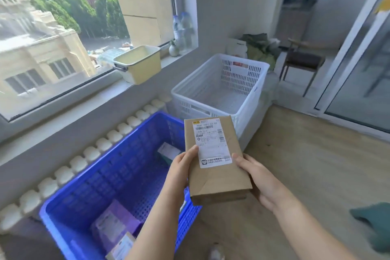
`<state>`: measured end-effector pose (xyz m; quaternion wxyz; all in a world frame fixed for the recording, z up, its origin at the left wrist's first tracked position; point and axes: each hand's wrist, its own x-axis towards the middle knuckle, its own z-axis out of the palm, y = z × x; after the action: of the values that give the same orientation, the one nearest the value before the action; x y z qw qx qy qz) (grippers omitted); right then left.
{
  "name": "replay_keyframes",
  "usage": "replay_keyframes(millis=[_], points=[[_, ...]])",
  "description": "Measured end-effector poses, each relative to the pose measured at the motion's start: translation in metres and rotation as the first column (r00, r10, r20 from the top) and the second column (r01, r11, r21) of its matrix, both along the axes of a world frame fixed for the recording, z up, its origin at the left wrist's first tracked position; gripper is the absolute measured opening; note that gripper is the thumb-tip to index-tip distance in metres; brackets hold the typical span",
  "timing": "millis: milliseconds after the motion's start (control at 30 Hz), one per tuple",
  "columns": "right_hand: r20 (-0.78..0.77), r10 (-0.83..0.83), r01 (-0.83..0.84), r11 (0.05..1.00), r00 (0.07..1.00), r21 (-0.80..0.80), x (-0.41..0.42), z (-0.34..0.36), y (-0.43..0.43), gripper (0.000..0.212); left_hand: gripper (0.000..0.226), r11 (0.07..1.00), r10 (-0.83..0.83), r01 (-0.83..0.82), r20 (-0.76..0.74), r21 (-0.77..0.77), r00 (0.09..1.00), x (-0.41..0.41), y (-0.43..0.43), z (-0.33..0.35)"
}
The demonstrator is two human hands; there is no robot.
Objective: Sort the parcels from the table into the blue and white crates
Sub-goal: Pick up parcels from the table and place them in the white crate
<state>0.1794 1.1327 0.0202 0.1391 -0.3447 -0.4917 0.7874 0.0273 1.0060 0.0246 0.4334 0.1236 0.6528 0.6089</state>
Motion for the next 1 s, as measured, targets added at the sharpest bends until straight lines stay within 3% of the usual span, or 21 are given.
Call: replay_keyframes(millis=[167, 367, 467, 633, 833, 1000], points=[[0.027, -0.065, 0.064, 0.997, 0.998, 0.030, -0.037, 0.001, 0.094, 0.038, 0.027, 0.999, -0.027, 0.024, 0.089, 0.036, 0.996, -0.041, 0.104, -0.013], [0.071, -0.162, 0.157, 0.985, 0.984, 0.073, -0.060, 0.003, 0.196, 0.034, 0.053, 0.997, -0.017, 0.004, 0.190, 0.072, 0.982, -0.079, 0.232, -0.024], [0.085, -0.164, 0.157, 0.984, 0.983, 0.082, -0.068, 0.001, 0.249, 0.034, 0.043, 0.997, -0.011, -0.004, 0.204, 0.071, 0.979, -0.085, 0.285, -0.027], [0.110, -0.057, 0.046, 0.994, 0.992, 0.100, -0.102, -0.004, 0.349, 0.035, 0.058, 0.998, 0.032, -0.042, 0.174, 0.054, 0.984, -0.108, 0.364, -0.036], [0.157, 0.172, -0.192, 0.974, 0.973, 0.118, -0.149, -0.017, 0.448, 0.063, 0.048, 0.975, 0.210, -0.220, 0.181, 0.039, 0.961, -0.125, 0.427, -0.051], [0.226, 0.363, -0.393, 0.913, 0.904, 0.107, -0.191, -0.028, 0.500, 0.062, 0.037, 0.924, 0.369, -0.383, 0.240, 0.011, 0.898, -0.141, 0.449, -0.064]])
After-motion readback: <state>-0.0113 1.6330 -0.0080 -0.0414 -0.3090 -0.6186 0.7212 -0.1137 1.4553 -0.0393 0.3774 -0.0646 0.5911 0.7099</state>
